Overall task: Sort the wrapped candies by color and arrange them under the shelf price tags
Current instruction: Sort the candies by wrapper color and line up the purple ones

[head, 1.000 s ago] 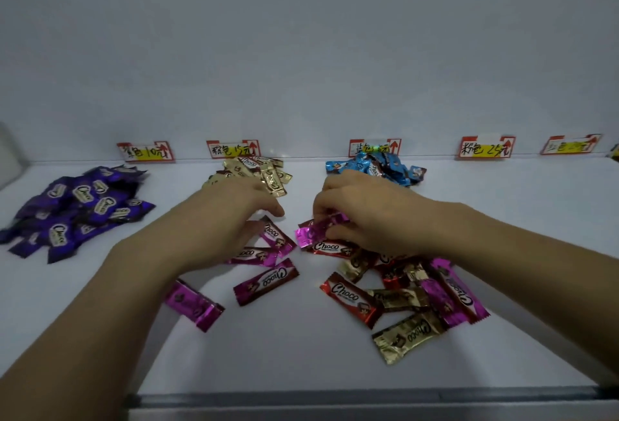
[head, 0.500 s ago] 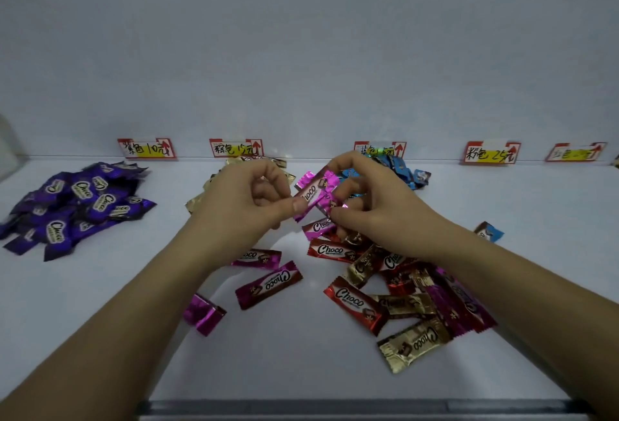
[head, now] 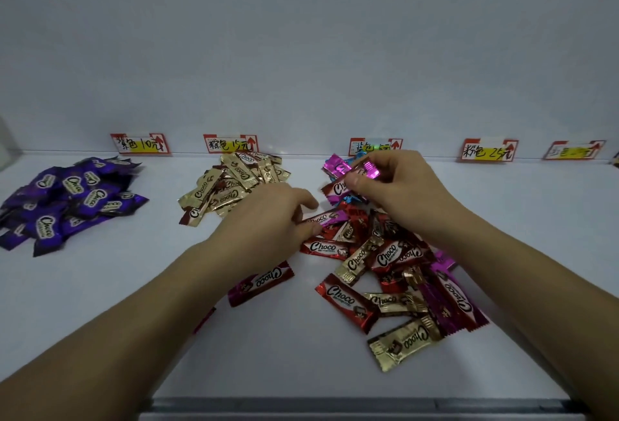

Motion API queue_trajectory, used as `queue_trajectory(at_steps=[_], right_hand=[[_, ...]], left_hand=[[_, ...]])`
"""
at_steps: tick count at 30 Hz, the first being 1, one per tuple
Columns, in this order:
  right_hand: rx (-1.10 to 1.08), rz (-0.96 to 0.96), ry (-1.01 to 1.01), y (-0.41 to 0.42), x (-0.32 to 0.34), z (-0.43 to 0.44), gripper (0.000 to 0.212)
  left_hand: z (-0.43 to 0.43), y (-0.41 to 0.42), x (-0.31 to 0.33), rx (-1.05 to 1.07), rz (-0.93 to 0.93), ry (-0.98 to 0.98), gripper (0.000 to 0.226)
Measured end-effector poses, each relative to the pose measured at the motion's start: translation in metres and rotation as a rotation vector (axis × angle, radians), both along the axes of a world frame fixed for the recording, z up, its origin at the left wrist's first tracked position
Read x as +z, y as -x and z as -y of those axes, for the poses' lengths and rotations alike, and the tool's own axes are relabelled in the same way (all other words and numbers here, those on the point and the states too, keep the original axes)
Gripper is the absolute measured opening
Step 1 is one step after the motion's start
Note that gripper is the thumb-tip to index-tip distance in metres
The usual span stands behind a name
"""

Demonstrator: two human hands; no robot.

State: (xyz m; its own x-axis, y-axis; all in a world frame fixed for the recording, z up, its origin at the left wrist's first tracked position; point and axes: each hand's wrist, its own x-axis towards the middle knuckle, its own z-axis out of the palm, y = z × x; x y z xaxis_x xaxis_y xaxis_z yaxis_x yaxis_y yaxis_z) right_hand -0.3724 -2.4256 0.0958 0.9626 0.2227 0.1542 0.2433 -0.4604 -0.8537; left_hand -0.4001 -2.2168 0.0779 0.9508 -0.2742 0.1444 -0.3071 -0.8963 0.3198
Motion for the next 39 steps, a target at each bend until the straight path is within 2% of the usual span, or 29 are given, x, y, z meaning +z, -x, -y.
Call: queue_trajectory(at_steps=[3, 5, 8, 12, 14, 16, 18, 22, 26, 30, 32, 35, 37, 39], right_hand=[[0.054, 0.024, 0.074, -0.003, -0.002, 0.005, 0.007], [0.119, 0.010, 0.094, -0.002, -0.001, 0.009, 0.019], [0.221, -0.070, 0.108, 0.002, 0.006, 0.013, 0.031], [0.265, -0.084, 0.150, 0.008, 0.012, 0.010, 0.010], [0.240, -0.130, 0.092, 0.007, 0.016, 0.017, 0.012], [0.153, -0.160, 0.069, 0.000, 0.026, 0.035, 0.013], [-0.021, -0.139, 0.131, -0.015, 0.033, 0.066, 0.016], [-0.358, -0.210, 0.213, -0.061, 0.028, 0.137, 0.026], [-0.471, -0.460, 0.362, -0.089, 0.016, 0.169, 0.032], [-0.540, -0.556, 0.479, -0.096, 0.014, 0.177, 0.028], [-0.557, -0.538, 0.573, -0.096, 0.014, 0.175, 0.033], [-0.586, -0.443, 0.851, -0.084, 0.020, 0.165, 0.048], [-0.586, -0.314, 1.037, -0.076, 0.028, 0.153, 0.050], [-0.494, -0.167, 1.075, -0.069, 0.032, 0.129, 0.052]], left_hand=[[0.003, -0.003, 0.000, 0.008, 0.020, 0.001, 0.022], [0.000, -0.001, 0.002, 0.032, 0.026, 0.150, 0.012], [-0.004, 0.003, 0.006, 0.038, 0.082, 0.349, 0.012], [0.003, 0.006, 0.012, 0.045, 0.074, 0.531, 0.023], [0.003, 0.006, 0.014, 0.043, 0.072, 0.589, 0.026], [0.001, 0.005, 0.014, 0.051, 0.113, 0.522, 0.025], [-0.002, 0.005, 0.010, 0.052, 0.169, 0.366, 0.022], [0.003, 0.001, 0.003, -0.057, 0.157, 0.136, 0.033], [0.001, -0.004, -0.003, -0.150, 0.119, -0.019, 0.036], [-0.009, -0.004, -0.009, -0.158, 0.135, 0.000, 0.033], [-0.011, -0.003, -0.009, -0.153, 0.131, 0.012, 0.034], [-0.013, -0.001, -0.007, -0.152, 0.117, 0.003, 0.035], [-0.015, 0.001, -0.002, -0.141, 0.113, 0.006, 0.038], [-0.020, 0.005, 0.003, -0.122, 0.123, 0.011, 0.040]])
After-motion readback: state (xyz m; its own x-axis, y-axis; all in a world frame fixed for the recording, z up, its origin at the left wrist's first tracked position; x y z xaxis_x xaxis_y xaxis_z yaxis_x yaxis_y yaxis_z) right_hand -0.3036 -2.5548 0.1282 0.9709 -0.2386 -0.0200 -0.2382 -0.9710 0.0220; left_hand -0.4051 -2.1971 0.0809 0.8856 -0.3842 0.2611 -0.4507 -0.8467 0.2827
